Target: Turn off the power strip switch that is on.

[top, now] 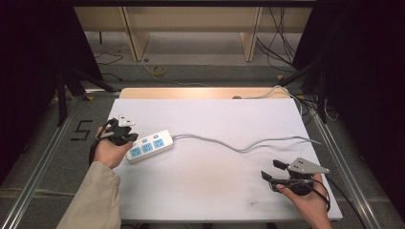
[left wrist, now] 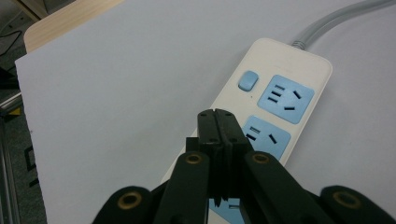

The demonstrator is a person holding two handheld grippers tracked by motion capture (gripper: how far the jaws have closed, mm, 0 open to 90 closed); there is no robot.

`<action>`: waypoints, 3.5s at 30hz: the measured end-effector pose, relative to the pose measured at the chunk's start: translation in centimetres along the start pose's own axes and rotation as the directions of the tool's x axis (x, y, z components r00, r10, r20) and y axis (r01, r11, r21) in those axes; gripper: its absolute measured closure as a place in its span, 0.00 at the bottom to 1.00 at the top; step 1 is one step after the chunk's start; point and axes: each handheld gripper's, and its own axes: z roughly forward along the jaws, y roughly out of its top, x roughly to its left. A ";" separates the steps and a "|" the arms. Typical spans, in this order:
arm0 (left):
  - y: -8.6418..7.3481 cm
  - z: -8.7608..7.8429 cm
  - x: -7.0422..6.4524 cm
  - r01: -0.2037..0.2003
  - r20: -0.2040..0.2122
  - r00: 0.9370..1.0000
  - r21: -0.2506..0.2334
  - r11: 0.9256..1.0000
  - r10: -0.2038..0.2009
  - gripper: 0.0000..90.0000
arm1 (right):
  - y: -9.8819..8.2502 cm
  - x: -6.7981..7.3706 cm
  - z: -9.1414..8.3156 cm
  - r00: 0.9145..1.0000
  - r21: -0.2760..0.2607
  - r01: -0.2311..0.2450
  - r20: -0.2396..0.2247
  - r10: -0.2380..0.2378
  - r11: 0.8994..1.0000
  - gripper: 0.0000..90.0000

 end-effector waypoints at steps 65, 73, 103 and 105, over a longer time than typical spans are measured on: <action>-0.7 1.6 1.1 -0.035 -0.033 0.999 0.128 0.991 0.039 1.00 | 0.0 0.0 0.0 1.000 -0.002 0.010 -0.007 -0.010 1.000 0.38; -0.7 1.9 1.0 -0.045 -0.031 0.998 0.140 0.989 0.049 1.00 | 0.0 0.0 0.0 1.000 -0.002 0.011 -0.006 -0.011 1.000 0.38; -0.6 3.5 0.6 -0.086 -0.033 0.995 0.180 0.980 0.094 1.00 | 0.0 0.0 0.0 1.000 0.000 0.006 -0.004 -0.006 1.000 0.38; -0.6 3.6 0.5 -0.088 -0.033 0.995 0.183 0.979 0.096 1.00 | 0.0 0.0 0.0 1.000 -0.001 0.006 -0.005 -0.006 1.000 0.38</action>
